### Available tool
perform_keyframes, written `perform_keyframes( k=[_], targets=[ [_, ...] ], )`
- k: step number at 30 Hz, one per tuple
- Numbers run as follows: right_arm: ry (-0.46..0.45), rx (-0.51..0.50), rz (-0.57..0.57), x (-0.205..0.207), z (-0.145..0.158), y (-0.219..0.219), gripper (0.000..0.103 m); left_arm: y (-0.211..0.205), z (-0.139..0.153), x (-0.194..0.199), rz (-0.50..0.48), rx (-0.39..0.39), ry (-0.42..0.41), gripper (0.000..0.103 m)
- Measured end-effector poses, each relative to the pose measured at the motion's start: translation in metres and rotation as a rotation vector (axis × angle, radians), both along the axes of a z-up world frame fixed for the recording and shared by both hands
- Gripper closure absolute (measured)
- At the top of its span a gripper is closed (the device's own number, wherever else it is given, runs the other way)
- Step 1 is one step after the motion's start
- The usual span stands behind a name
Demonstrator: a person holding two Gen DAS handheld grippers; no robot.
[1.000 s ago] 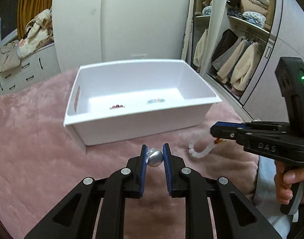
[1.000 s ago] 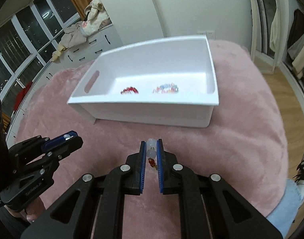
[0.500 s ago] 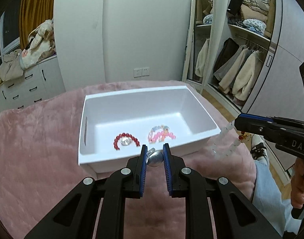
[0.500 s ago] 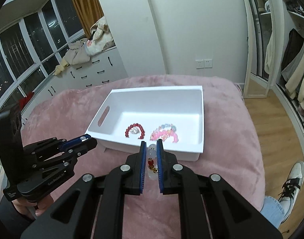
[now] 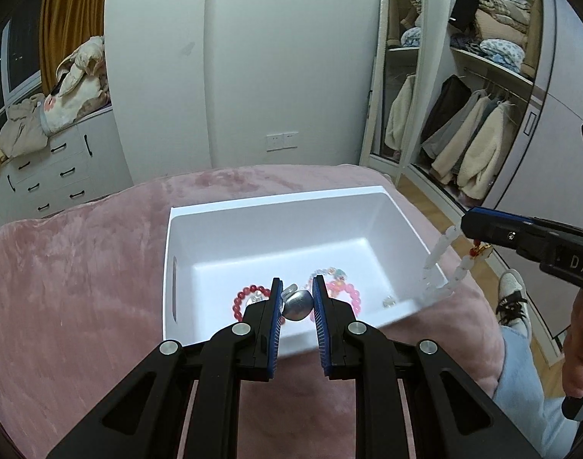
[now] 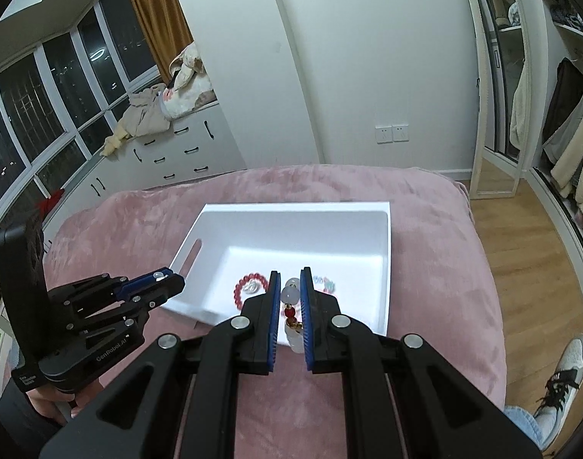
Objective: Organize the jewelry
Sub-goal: 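Lift the clear bead bracelet with both tools and lower it into the white box, then open both tools to release the clear bead bracelet inside the box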
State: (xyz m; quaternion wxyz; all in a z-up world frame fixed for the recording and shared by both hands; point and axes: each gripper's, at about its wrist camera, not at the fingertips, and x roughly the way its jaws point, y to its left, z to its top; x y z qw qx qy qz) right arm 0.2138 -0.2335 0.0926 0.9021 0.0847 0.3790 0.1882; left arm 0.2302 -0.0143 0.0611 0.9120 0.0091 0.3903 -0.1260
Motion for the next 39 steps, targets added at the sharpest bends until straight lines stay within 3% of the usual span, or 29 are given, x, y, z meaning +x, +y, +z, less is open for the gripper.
perform_keyframes(
  k=[7,14,23,29,31,33,35,39],
  targets=[
    [0.027,0.014,0.018,0.035,-0.015,0.003,0.092,0.006,-0.015,0.033,0.038,0.01,0.038,0.082],
    [0.082,0.021,0.032,0.065,-0.05,0.009,0.092,0.005,-0.04,0.053,0.049,0.039,0.083,0.082],
    [0.144,-0.005,0.052,0.08,-0.093,0.024,0.092,0.005,-0.077,0.065,0.052,0.057,0.159,0.082],
    [0.127,0.0,0.058,0.078,-0.095,0.023,0.089,0.004,-0.078,0.062,0.044,0.07,0.153,0.076],
    [0.12,-0.002,0.051,0.076,-0.092,0.022,0.069,0.004,-0.075,0.06,0.055,0.071,0.145,0.068],
    [0.103,-0.003,0.049,0.071,-0.088,0.02,0.058,0.006,-0.071,0.058,0.064,0.071,0.133,0.062],
    [0.095,-0.016,0.048,0.068,-0.084,0.019,0.056,0.007,-0.067,0.056,0.068,0.068,0.126,0.059],
    [0.056,-0.046,0.025,0.056,-0.069,0.018,0.024,0.009,-0.053,0.046,0.083,0.07,0.098,0.048]
  ],
)
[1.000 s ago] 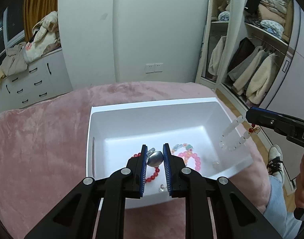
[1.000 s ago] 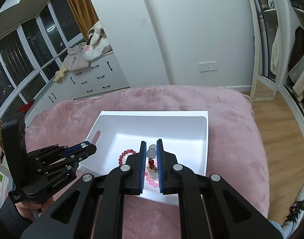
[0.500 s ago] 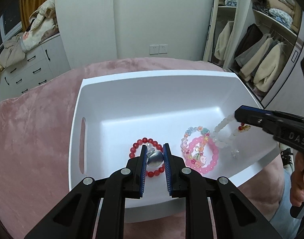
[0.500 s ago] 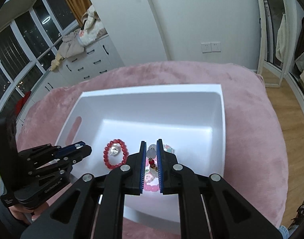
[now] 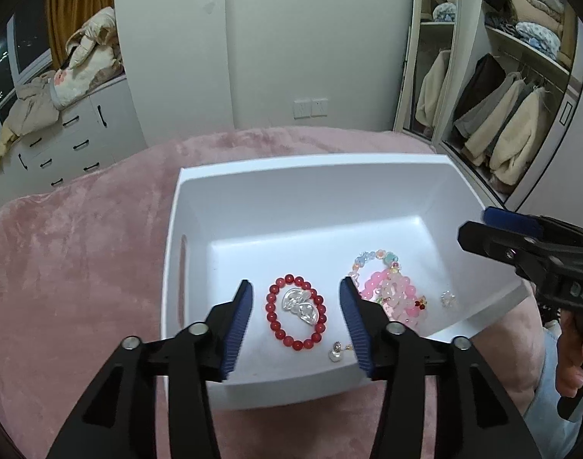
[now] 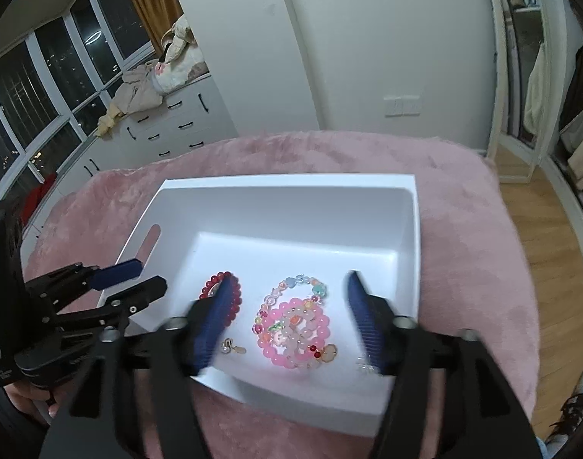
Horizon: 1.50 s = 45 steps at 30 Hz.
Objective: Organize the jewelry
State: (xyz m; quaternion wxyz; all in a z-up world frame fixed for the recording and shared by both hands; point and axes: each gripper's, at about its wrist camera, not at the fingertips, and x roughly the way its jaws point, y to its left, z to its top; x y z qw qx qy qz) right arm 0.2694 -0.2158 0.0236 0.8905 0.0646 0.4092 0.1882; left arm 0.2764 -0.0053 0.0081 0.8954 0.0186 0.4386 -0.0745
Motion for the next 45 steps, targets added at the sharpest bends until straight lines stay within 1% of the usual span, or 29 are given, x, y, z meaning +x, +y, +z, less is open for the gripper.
perform_keyframes(
  k=[1,2,4,7,14,20,25,28,38,45],
  targets=[
    [-0.012,-0.005,-0.001,-0.004,0.004,0.0,0.02,0.001,0.003,-0.003,0.004,0.001,-0.007,0.04],
    [-0.023,-0.016,-0.003,-0.009,0.01,0.0,0.018,0.002,0.007,-0.005,0.009,0.003,-0.015,0.032],
    [-0.038,-0.028,-0.011,-0.015,0.017,0.0,0.011,0.003,0.015,-0.013,0.023,0.016,-0.034,0.026],
    [-0.055,-0.036,-0.018,-0.028,0.03,-0.002,0.005,0.006,0.026,-0.024,0.034,0.015,-0.044,0.025],
    [-0.076,-0.04,-0.02,-0.059,0.057,-0.005,0.005,0.01,0.054,-0.057,0.051,0.034,-0.095,0.013],
    [-0.112,-0.042,-0.022,-0.093,0.078,-0.006,0.005,0.011,0.07,-0.086,0.049,0.034,-0.124,0.011],
    [-0.136,-0.048,-0.019,-0.122,0.089,-0.005,0.005,0.008,0.076,-0.107,0.044,0.035,-0.14,0.011],
    [-0.142,-0.047,-0.022,-0.134,0.087,-0.005,0.005,0.007,0.076,-0.119,0.042,0.051,-0.15,0.011],
    [-0.113,-0.027,-0.028,-0.16,0.067,-0.005,0.005,0.011,0.066,-0.152,0.038,0.049,-0.138,0.011],
    [-0.102,-0.03,-0.029,-0.165,0.056,-0.003,0.005,0.013,0.054,-0.161,0.038,0.055,-0.12,0.011]
  ],
)
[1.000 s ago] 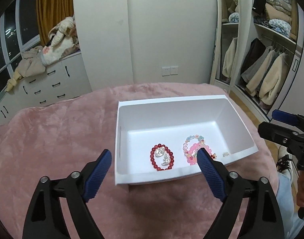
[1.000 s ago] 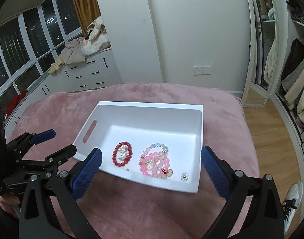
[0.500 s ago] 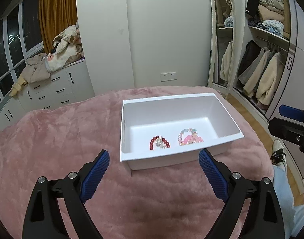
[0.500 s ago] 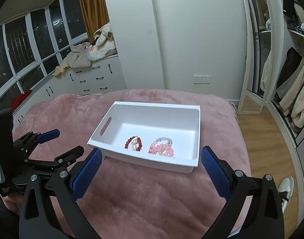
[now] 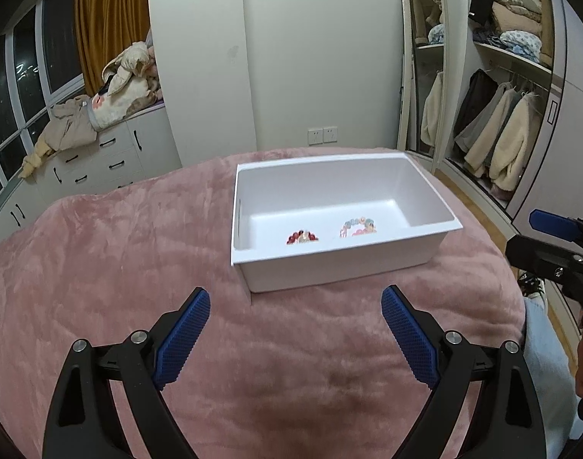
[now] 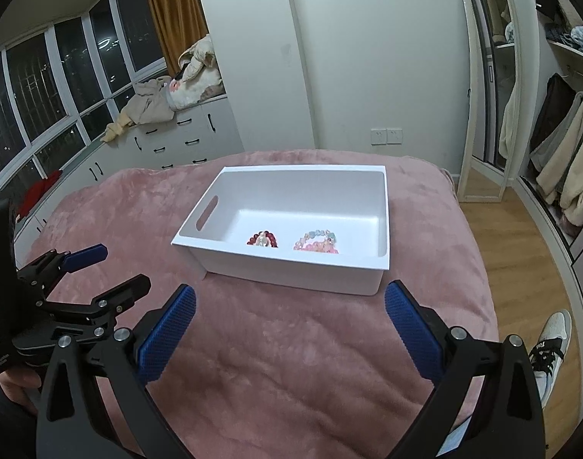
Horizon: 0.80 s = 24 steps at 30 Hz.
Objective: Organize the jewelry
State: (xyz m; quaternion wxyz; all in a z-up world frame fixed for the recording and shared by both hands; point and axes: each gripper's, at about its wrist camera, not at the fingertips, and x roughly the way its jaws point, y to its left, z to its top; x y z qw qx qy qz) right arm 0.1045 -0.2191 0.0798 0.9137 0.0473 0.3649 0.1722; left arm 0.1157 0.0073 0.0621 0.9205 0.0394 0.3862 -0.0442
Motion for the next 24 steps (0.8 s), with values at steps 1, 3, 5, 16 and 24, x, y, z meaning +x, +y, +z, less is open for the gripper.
perform_keyframes(
  k=[1,3,5,16,24],
  targets=[
    [0.002,-0.002,0.0,0.0,-0.002,0.0,0.005,0.0,-0.002,-0.001,0.0,0.001,0.003,0.011],
    [0.007,-0.002,0.001,0.0,-0.005,0.0,0.005,-0.001,-0.005,-0.003,-0.004,0.004,0.005,0.011],
    [0.011,-0.003,-0.001,-0.001,-0.007,-0.001,0.005,-0.003,-0.006,-0.004,-0.007,0.008,0.008,0.011],
    [0.01,-0.001,0.0,0.0,-0.01,-0.001,0.005,-0.007,-0.006,-0.004,-0.01,0.012,0.011,0.011],
    [0.008,-0.006,-0.006,0.001,-0.012,-0.002,0.005,-0.009,-0.006,-0.003,-0.005,0.017,0.015,0.011]
  ],
)
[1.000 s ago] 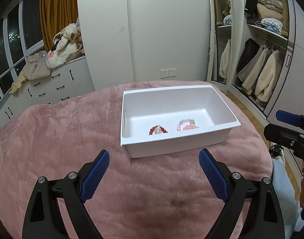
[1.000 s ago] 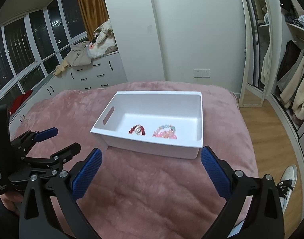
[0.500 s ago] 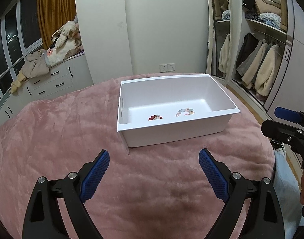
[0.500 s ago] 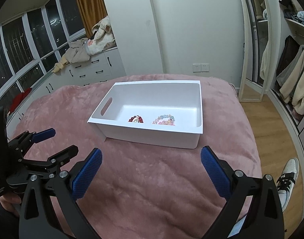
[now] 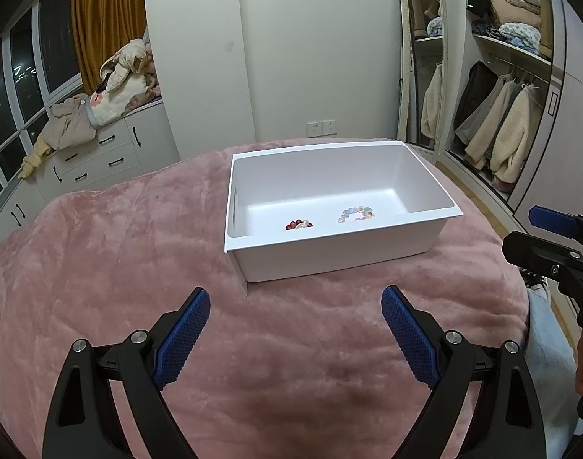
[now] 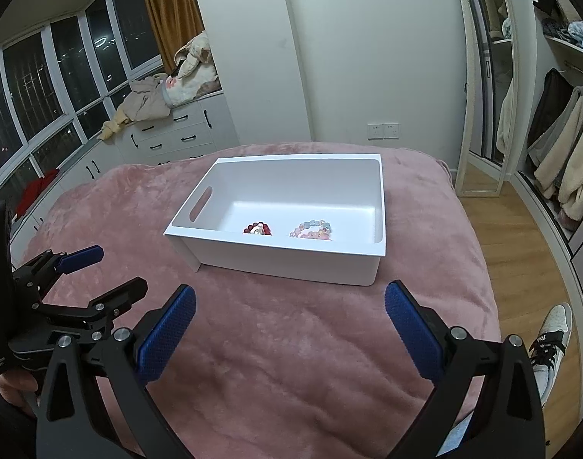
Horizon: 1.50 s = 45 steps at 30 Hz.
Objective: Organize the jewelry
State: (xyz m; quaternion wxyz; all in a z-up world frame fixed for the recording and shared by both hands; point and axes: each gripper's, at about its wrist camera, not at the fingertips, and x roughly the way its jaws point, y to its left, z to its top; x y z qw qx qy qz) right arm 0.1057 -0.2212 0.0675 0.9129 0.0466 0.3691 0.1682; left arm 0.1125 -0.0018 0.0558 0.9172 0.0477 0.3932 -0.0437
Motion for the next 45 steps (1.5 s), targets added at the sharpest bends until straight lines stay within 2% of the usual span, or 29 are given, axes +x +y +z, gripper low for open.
perform_keyframes(
  k=[45],
  targets=[
    [0.001,-0.002,-0.009,-0.0051,-0.0028,0.0011,0.005,-0.0032,0.0007,0.0017,-0.029,0.002,0.004,0.011]
  ],
)
